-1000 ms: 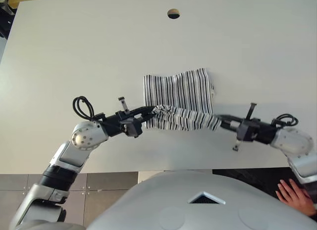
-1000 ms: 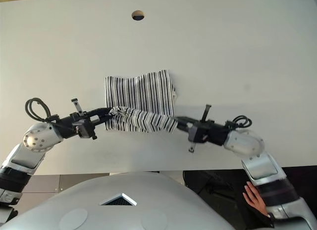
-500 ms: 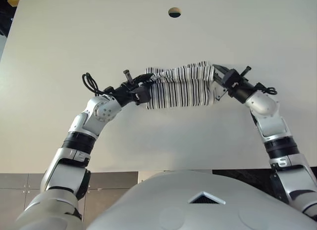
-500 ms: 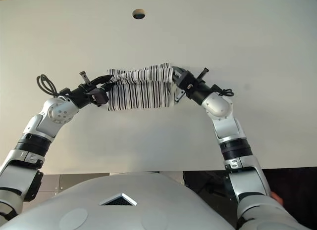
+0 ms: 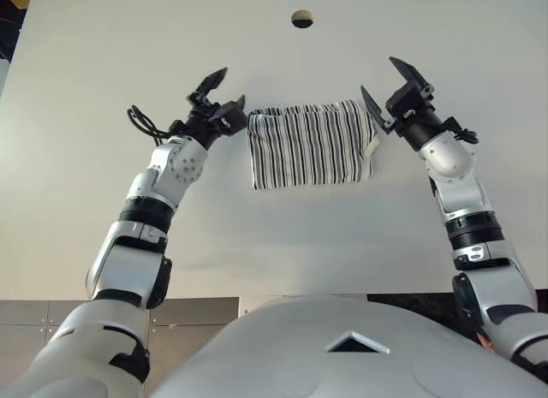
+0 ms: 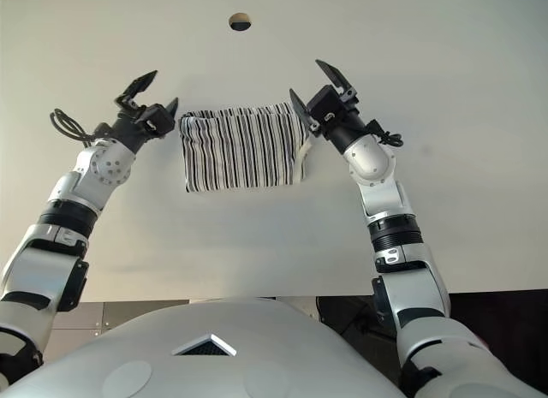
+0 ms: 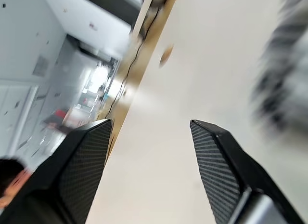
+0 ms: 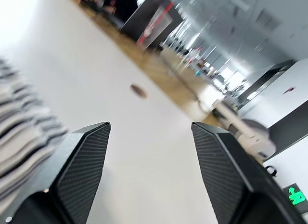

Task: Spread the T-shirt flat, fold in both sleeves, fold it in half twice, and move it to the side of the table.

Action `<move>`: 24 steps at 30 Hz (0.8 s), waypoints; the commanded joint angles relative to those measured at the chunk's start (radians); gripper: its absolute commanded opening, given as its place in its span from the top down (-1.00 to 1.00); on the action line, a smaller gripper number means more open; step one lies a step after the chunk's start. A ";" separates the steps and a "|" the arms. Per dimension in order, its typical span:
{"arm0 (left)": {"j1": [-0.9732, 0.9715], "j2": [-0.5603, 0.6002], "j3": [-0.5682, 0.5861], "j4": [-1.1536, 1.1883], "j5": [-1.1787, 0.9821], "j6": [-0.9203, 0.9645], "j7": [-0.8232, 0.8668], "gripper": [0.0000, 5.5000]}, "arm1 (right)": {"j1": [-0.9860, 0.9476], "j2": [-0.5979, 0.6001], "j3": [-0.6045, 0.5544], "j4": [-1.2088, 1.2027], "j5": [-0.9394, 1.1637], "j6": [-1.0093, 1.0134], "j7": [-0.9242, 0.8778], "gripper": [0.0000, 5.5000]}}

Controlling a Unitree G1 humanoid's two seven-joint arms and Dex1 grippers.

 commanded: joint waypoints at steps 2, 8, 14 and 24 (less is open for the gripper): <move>-0.033 -0.005 -0.016 0.124 0.023 0.014 0.087 -0.09 | 0.012 0.053 0.078 -0.164 0.022 0.019 0.093 -0.12; -0.076 -0.084 0.113 0.157 -0.143 -0.016 0.173 -0.09 | -0.139 0.159 0.203 0.273 -0.094 0.091 0.151 -0.12; -0.104 -0.217 0.261 0.166 -0.371 -0.120 0.173 -0.09 | -0.281 0.203 0.035 0.680 0.015 0.231 0.051 -0.12; -0.041 -0.311 0.330 0.165 -0.432 -0.308 0.235 -0.09 | -0.211 -0.134 -0.535 0.796 0.364 0.259 -0.432 -0.12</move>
